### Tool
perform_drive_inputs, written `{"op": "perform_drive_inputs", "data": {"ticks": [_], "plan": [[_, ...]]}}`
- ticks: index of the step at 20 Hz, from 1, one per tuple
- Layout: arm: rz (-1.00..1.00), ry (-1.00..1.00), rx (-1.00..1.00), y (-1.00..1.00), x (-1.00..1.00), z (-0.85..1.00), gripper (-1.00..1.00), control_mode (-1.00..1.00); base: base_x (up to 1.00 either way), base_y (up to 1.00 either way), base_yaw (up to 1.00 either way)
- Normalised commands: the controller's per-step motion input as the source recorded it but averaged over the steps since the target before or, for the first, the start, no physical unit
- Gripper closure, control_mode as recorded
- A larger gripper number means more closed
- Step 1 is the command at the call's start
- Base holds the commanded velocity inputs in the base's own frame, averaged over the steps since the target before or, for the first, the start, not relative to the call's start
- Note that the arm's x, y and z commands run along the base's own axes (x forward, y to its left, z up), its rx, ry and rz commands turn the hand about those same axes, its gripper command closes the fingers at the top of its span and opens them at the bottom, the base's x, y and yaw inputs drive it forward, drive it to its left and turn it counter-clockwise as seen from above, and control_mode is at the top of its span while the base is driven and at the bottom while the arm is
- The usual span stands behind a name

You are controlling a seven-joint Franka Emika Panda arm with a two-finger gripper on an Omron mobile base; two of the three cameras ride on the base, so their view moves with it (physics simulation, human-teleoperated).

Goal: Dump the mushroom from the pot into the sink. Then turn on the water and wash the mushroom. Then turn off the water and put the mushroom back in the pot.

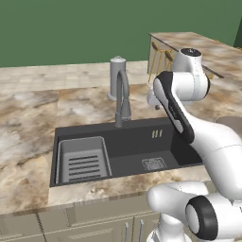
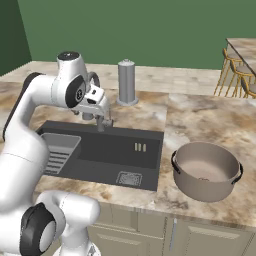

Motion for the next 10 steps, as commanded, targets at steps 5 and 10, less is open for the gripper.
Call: {"op": "perform_drive_inputs", "data": {"ticks": [5, 10], "plan": [[-0.27, 0.0, 0.03, -0.32, -0.15, -0.03, -1.0, -1.0, 0.0, 0.0, 0.0], [-0.31, 0.0, 0.02, -0.38, -0.19, -0.05, -1.0, -1.0, 0.0, 0.0, 0.0]]}}
